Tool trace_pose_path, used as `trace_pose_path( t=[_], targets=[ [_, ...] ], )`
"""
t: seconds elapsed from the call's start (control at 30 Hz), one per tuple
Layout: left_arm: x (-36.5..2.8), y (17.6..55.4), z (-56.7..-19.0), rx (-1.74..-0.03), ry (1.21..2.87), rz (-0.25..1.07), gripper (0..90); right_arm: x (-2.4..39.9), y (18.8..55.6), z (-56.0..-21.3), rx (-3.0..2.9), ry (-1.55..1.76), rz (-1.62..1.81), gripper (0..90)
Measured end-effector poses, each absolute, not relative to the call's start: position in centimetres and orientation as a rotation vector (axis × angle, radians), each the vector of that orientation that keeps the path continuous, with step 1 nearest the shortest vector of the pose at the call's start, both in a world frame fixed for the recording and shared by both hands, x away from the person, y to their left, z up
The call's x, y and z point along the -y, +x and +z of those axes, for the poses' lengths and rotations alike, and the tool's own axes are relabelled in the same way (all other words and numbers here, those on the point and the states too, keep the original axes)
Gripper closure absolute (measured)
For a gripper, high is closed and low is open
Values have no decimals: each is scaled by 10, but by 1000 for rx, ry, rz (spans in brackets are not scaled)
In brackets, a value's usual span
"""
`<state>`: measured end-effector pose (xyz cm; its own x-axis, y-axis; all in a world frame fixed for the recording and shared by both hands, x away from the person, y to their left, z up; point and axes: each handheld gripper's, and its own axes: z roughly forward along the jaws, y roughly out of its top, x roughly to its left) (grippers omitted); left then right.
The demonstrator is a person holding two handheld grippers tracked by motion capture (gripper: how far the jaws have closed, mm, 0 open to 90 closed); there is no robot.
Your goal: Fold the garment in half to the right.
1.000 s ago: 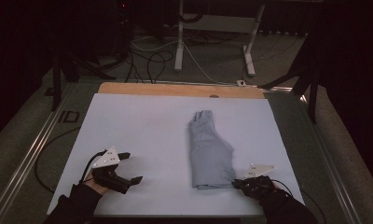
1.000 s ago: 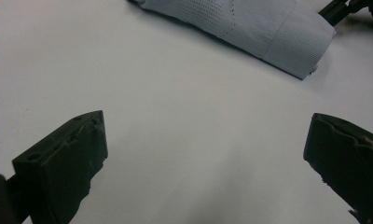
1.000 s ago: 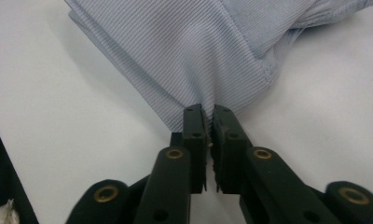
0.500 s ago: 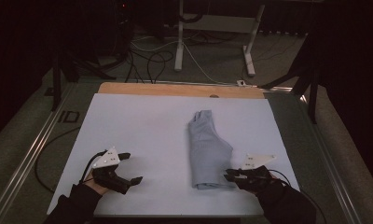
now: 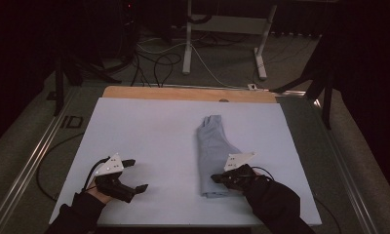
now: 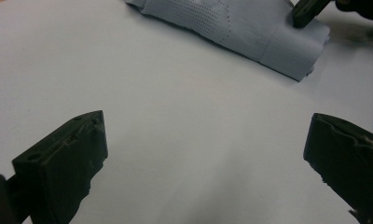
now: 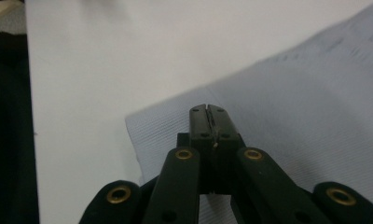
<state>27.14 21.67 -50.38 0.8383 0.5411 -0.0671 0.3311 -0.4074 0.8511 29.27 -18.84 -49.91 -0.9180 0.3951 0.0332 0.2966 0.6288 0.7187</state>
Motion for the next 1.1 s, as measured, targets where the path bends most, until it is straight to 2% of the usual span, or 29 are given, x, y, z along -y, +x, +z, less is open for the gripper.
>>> trace_pose_path(
  t=[0.23, 0.6, 1.1],
  targets=[
    [-216, 271, -504, -639, 2032, 266, 6, 186, 292, -520, -2786, 563, 1093, 900],
    [-217, 271, -505, -638, 2037, 263, 6, 190, 285, -521, -2842, 457, 1088, 900],
    [-217, 271, -504, -638, 2031, 267, 6, 190, 284, -517, -2829, 485, 1124, 900]
  ],
)
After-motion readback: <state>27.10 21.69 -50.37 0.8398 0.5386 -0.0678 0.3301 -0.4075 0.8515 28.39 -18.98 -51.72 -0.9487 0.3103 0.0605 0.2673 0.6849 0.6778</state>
